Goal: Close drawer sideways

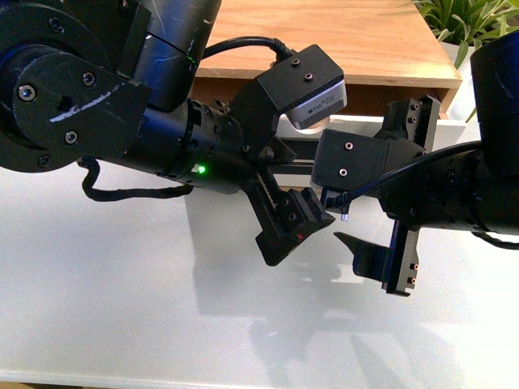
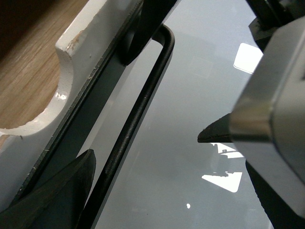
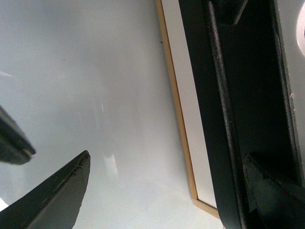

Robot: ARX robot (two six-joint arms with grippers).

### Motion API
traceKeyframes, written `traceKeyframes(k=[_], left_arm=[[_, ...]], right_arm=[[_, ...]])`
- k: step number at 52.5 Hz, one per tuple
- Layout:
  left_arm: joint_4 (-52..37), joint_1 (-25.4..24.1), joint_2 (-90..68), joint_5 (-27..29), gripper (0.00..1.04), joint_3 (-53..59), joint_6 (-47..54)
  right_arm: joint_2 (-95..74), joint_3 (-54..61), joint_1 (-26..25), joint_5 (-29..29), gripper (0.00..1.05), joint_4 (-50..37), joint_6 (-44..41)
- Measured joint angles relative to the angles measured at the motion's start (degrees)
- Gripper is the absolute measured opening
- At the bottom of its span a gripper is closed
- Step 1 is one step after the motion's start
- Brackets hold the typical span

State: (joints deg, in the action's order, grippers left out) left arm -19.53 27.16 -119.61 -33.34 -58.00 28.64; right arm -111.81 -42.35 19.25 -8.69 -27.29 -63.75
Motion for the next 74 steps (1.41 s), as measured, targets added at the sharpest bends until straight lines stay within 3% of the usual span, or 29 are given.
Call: traceKeyframes(k=[30, 74], left_arm=[[0.2, -1.2, -4.4, 0.3, 0.96, -6.1, 0.0], [-2.3, -2.9, -8.9, 5.5, 0.96, -12.8, -6.2]], right_arm=[[-3.3, -4.3, -1.7, -0.5, 0.96, -1.2, -0.3], [-7.2, -8.2, -3.1, 2.4, 0.96, -7.1, 0.6]])
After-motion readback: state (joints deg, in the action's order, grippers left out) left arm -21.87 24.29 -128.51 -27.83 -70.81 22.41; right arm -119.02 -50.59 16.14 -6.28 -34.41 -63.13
